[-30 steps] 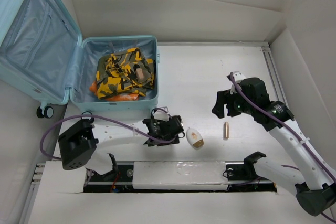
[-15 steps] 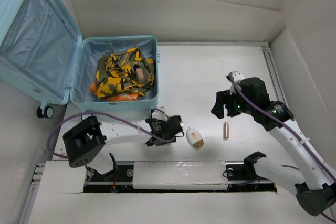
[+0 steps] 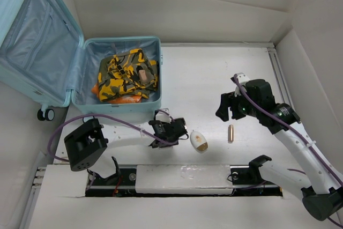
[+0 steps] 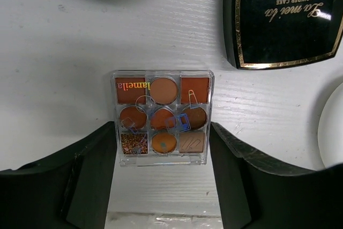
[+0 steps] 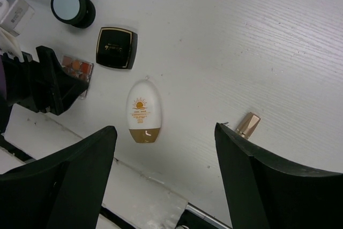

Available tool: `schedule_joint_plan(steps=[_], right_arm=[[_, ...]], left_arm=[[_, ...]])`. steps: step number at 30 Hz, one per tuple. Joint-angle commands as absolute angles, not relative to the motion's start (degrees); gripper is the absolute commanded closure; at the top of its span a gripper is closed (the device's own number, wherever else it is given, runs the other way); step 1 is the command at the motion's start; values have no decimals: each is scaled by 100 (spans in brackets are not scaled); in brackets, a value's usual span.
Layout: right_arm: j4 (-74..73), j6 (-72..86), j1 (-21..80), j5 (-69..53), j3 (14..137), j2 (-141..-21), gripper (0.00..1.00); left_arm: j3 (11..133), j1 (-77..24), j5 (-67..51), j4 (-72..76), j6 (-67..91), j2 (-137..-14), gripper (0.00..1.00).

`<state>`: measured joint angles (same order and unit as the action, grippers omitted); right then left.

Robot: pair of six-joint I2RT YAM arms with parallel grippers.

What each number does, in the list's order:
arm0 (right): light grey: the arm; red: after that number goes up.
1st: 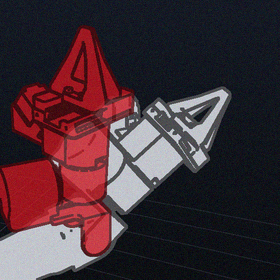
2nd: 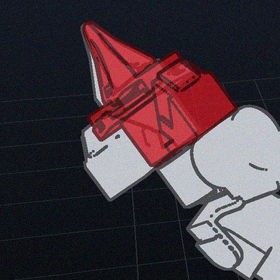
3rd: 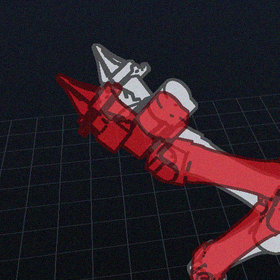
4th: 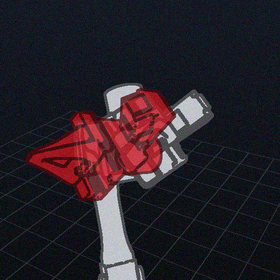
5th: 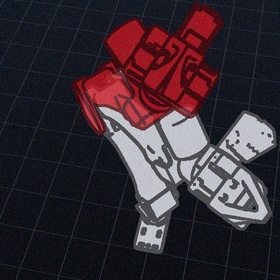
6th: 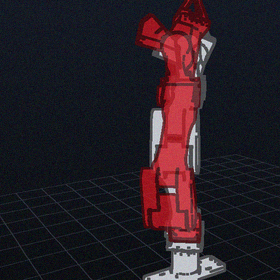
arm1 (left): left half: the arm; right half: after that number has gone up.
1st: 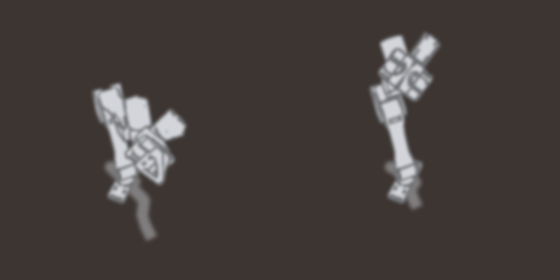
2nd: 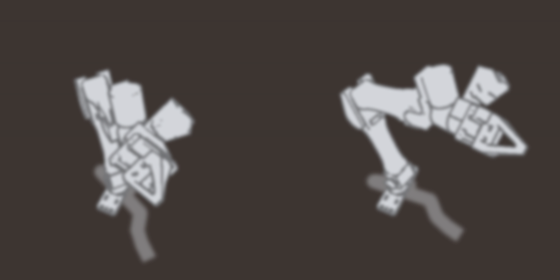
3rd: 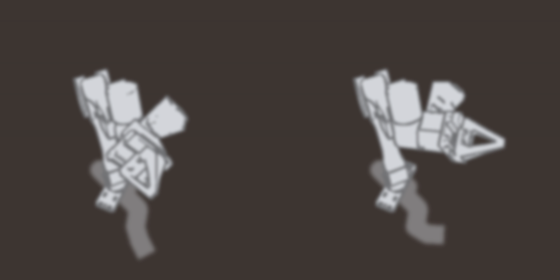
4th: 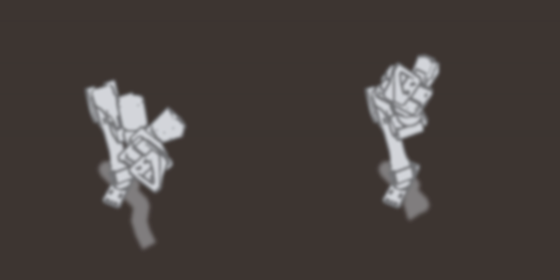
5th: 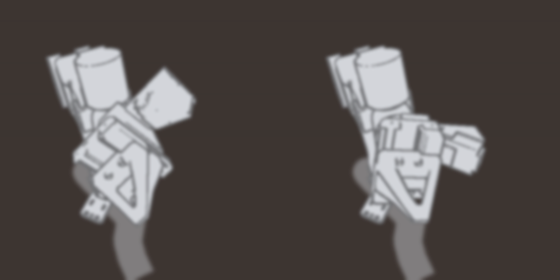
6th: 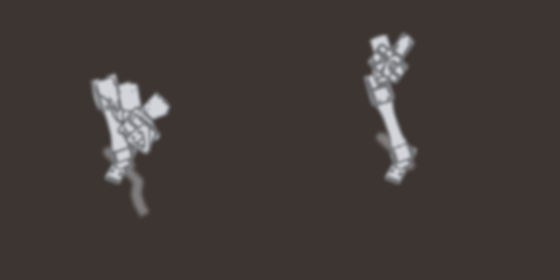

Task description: Pack the luggage

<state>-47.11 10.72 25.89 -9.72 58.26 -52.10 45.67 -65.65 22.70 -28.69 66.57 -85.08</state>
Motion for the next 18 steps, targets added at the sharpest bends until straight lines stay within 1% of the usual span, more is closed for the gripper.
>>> schedule_joint_plan(steps=[1,3,6,8,10,11,13,14,17,18], right_arm=[[-4500,1011,2566,-1046,5880,-5177,20],[-4448,1011,2566,-1046,5880,-5177,20],[-4395,1011,2566,-1099,5932,-5177,20],[-4395,1011,2566,-1160,5933,-5229,20],[-4333,1011,2566,-1222,5933,-5291,20],[-4281,1011,2566,-1274,5933,-5352,20],[-4280,1011,2619,-1274,6038,-5405,20],[-4228,1011,2619,-1327,6038,-5457,20],[-4228,1011,2750,-1327,6100,-5519,20],[-4175,1011,2751,-1327,6152,-5520,20]], left_arm=[[4965,-6557,2644,-3470,6776,-7920,70],[5324,-6557,2855,-3892,6776,-7630,70],[5720,-6189,3146,-4175,6461,-7112,70],[6046,-5636,3199,-4175,6145,-6795,70],[6239,-5179,3261,-3939,5496,-6619,70],[6406,-4585,3261,-3798,5258,-6496,70],[6591,-3888,2866,-3315,4479,-6495,70],[6714,-3241,2778,-3139,4247,-6495,70],[6864,-2184,2226,-2612,3537,-6749,68],[6925,-1510,1858,-2515,3429,-6994,68]])
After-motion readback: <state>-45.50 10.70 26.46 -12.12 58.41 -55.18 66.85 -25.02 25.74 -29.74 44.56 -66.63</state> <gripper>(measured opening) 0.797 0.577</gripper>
